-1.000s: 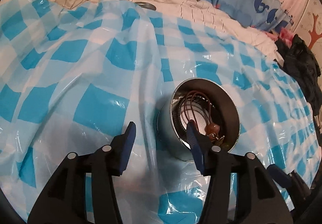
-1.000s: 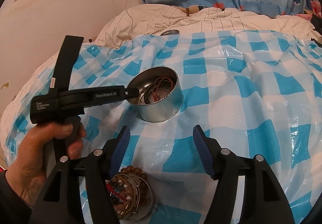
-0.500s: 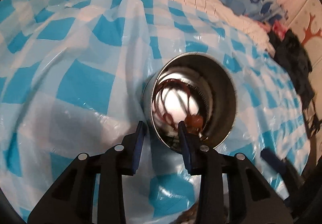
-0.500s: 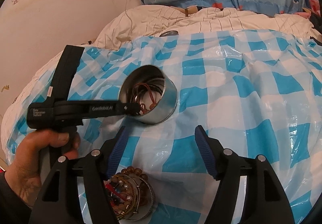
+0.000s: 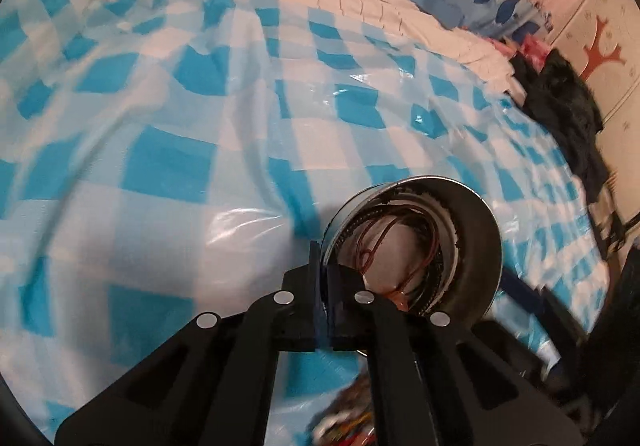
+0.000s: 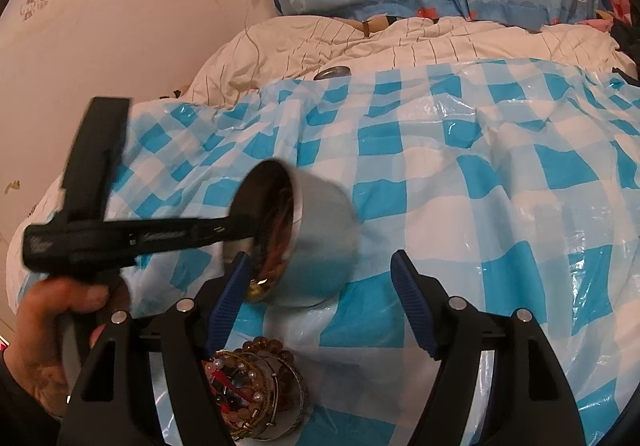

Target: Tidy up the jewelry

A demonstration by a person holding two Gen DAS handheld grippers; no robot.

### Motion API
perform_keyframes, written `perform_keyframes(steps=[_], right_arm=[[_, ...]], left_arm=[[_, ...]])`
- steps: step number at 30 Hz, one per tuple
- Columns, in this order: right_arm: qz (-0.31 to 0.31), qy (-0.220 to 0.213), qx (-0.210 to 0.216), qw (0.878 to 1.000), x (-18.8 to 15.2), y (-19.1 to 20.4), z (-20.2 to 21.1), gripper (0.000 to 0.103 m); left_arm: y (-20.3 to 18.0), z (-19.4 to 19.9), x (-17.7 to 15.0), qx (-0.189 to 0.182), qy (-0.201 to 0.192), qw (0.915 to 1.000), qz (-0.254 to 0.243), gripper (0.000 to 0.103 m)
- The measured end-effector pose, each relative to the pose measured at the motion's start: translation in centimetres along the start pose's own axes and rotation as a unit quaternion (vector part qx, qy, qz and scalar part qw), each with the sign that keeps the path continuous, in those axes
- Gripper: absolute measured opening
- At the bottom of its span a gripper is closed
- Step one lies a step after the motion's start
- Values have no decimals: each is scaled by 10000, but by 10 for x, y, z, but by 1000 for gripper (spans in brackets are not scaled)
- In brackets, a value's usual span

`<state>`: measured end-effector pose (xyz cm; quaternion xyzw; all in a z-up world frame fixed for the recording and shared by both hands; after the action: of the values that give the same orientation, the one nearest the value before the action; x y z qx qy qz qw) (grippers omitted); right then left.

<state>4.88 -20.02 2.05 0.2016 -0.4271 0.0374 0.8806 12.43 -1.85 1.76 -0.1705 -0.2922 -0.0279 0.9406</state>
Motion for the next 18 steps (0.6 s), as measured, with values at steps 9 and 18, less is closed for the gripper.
perform_keyframes(steps=[9, 18], right_arm=[[-95, 86, -55, 9999, -2, -4, -3, 70], [285, 455, 40, 9985, -16, 9, -1, 70]], left_arm=[[29, 5, -7, 137, 392, 9980, 469, 53], [28, 52, -35, 134, -282, 9995, -85, 63]])
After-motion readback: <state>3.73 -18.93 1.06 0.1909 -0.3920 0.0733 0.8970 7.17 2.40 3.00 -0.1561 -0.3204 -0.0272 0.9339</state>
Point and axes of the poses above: each gripper's, at about its wrist camera, not at the fingertips, and z roughly against the way its jaws point, y to its left, x to its top, the point moved 2 cm from there along -z, roughly the way its jaws point, and after that the axes turned 5 degrees about -y, right-handed, at the moved point
